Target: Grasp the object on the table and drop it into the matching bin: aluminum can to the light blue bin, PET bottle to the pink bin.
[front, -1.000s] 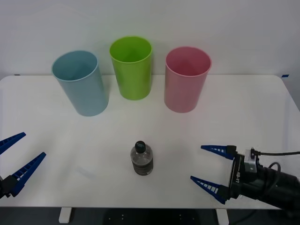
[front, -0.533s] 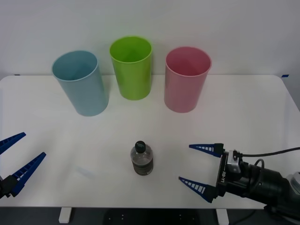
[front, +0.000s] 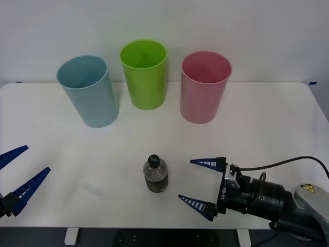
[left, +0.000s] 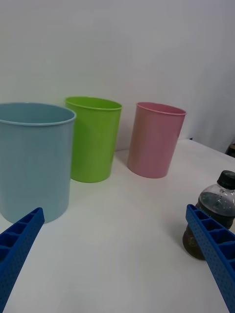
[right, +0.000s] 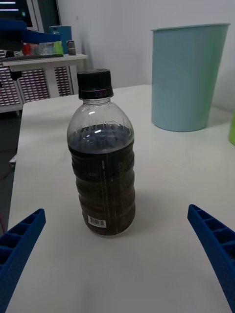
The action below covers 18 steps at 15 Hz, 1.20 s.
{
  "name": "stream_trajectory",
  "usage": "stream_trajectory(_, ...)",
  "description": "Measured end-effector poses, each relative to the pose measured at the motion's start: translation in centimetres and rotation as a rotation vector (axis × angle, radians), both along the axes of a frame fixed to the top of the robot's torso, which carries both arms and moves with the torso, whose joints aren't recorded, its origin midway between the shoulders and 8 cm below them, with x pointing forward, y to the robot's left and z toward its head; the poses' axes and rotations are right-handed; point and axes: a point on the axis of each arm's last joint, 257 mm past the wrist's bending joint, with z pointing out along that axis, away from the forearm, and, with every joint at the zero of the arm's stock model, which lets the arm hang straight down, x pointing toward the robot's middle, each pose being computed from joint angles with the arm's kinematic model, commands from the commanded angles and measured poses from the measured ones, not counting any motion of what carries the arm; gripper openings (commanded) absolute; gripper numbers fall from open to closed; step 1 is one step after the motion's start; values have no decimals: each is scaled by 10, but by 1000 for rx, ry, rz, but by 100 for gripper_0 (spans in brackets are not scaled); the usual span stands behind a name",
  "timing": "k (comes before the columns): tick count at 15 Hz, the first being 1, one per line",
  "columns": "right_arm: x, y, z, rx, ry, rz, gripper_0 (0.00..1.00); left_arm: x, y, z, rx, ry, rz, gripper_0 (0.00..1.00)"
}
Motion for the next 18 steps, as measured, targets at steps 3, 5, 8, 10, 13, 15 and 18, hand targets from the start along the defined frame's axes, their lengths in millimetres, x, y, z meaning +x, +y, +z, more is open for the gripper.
stream_trajectory(3, 4, 22, -1, 4, -1, -3, 100, 0, 0, 0, 0, 0, 0, 100)
stream_trajectory(5, 9, 33, -4, -6, -14, -17, 100, 0, 0, 0, 0, 0, 0, 100)
stream_trajectory(8, 12, 48, -9, -17, -17, -35, 100, 0, 0, 0, 0, 0, 0, 100)
stream_trajectory(10, 11, 58, -14, -29, -13, -37, 100, 0, 0, 0, 0, 0, 0, 100)
stream_trajectory(13, 11, 69, -16, -31, -12, -40, 100, 0, 0, 0, 0, 0, 0, 100)
stream_trajectory(15, 11, 76, -17, -33, -14, -41, 100, 0, 0, 0, 0, 0, 0, 100)
stream_trajectory(18, 13, 87, -18, -35, -21, -55, 100, 0, 0, 0, 0, 0, 0, 100)
